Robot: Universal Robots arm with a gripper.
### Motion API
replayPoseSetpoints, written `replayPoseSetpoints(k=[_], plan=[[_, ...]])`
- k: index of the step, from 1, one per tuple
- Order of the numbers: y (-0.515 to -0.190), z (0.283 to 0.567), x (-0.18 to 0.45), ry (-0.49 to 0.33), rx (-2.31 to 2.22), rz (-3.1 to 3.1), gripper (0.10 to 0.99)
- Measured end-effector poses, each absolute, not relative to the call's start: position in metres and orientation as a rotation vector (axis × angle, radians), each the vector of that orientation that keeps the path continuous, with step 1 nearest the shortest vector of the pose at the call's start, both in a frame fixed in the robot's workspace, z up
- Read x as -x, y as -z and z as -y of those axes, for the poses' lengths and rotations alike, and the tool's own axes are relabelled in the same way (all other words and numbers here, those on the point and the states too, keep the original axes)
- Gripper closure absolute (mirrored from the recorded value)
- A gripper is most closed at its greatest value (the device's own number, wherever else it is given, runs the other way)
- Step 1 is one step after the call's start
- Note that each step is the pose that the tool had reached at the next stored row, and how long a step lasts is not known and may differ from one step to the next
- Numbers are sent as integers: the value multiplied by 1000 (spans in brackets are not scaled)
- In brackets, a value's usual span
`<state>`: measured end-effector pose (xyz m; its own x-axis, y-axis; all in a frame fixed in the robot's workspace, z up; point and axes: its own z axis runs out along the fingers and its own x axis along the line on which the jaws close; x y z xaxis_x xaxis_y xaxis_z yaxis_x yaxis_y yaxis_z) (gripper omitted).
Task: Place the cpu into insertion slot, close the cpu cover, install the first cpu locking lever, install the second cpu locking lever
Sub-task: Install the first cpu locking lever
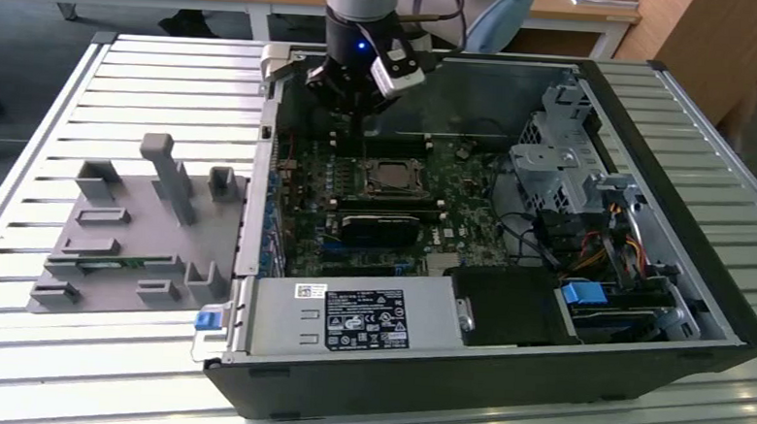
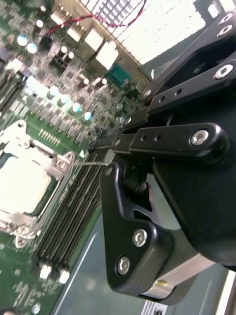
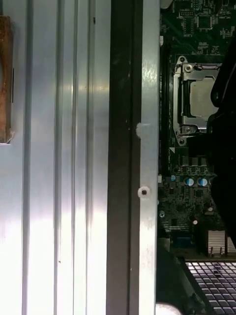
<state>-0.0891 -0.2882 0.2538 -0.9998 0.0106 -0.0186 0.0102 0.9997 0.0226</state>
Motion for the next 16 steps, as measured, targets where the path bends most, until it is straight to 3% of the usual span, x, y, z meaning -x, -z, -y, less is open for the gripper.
replayPoseSetpoints(k=[13, 16], plan=[[-248, 288, 58, -36, -16, -3123, 973], [-247, 289, 58, -98, -17, -3121, 973]])
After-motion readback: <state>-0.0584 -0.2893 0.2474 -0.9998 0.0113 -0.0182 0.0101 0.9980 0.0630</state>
